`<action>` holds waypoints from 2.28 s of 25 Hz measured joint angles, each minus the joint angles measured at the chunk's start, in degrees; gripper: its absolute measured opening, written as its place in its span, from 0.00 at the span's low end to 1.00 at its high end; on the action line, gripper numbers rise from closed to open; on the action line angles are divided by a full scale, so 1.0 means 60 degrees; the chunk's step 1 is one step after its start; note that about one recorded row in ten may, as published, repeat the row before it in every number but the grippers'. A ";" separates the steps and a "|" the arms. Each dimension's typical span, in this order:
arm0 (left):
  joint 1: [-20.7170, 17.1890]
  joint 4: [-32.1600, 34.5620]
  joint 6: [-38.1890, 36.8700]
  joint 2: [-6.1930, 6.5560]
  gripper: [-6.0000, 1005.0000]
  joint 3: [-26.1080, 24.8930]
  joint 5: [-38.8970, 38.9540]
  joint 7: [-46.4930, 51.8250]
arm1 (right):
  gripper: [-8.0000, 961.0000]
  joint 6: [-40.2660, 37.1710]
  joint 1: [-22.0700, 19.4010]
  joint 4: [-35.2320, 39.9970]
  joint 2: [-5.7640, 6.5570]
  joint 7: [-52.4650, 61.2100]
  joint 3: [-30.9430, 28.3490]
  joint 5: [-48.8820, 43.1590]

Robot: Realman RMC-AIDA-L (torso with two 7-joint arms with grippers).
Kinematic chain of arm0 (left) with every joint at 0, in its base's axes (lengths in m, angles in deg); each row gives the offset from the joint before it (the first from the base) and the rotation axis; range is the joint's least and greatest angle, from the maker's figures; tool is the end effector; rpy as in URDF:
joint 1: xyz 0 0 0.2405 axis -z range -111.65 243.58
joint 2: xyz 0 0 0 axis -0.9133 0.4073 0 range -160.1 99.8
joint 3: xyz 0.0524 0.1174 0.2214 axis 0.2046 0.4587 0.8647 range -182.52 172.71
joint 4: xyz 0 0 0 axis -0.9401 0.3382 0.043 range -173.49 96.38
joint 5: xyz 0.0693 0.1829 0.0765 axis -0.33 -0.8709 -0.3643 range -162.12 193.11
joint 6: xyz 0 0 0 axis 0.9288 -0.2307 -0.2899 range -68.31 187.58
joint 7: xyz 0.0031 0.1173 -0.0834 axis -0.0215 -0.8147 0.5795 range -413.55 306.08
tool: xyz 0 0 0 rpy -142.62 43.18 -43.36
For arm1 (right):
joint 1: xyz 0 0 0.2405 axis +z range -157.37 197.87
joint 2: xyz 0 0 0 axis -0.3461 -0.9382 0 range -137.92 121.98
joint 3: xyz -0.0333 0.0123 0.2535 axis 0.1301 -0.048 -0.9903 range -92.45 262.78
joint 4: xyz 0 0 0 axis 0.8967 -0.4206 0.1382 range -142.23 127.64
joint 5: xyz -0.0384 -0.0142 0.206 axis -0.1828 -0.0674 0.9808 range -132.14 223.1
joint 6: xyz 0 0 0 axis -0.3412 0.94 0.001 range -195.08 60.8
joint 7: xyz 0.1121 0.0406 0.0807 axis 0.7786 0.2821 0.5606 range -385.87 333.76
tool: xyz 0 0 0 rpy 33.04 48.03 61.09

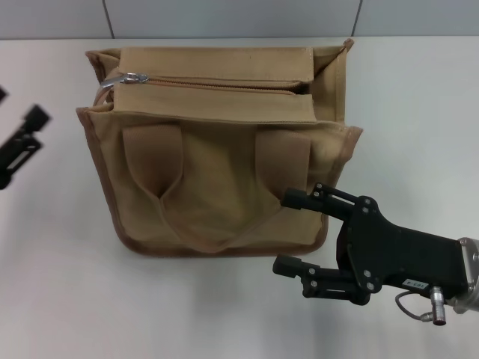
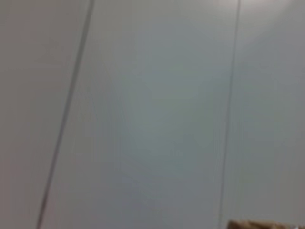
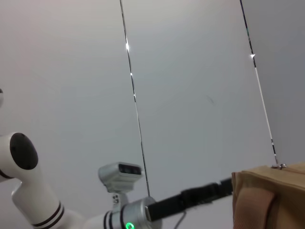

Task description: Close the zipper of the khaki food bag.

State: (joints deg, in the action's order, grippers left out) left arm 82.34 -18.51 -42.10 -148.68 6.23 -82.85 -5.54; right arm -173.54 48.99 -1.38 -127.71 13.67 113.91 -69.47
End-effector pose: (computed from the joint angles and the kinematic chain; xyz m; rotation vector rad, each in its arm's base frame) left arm -0.3308 0.2484 0.0469 -1.9630 -0.4502 -1.1338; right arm 0.2427 0.2361 -0.0561 -2.6595 0.2518 1.3764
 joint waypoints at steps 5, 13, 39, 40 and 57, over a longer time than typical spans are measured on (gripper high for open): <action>0.0363 0.0064 0.0316 0.0019 0.80 0.1002 -0.0349 -0.0007 | 0.85 0.0040 -0.0006 -0.0033 -0.0005 -0.0049 -0.0006 0.0000; 0.1035 -0.0363 0.0729 -0.0034 0.80 0.0965 -0.0232 -0.0005 | 0.85 0.0126 0.0100 -0.0254 -0.0010 -0.0264 -0.0020 0.0006; 0.0826 -0.0826 0.0835 -0.0035 0.68 0.0760 0.0344 -0.0123 | 0.85 0.0460 0.0104 -0.0491 -0.0010 -0.0581 -0.0023 0.0013; 0.0823 -0.0832 0.0834 -0.0035 0.65 0.0771 0.0331 -0.0127 | 0.85 0.0477 0.0103 -0.0495 -0.0010 -0.0584 -0.0026 0.0013; 0.0861 -0.1187 0.0621 -0.0043 0.08 0.0733 0.0351 -0.0316 | 0.85 0.0458 0.0123 -0.0656 -0.0009 -0.0571 -0.0056 0.0020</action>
State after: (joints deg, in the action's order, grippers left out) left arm 87.50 -25.63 -38.38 -148.94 10.63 -80.74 -7.43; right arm -170.79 49.72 -5.31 -127.76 10.25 113.57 -69.35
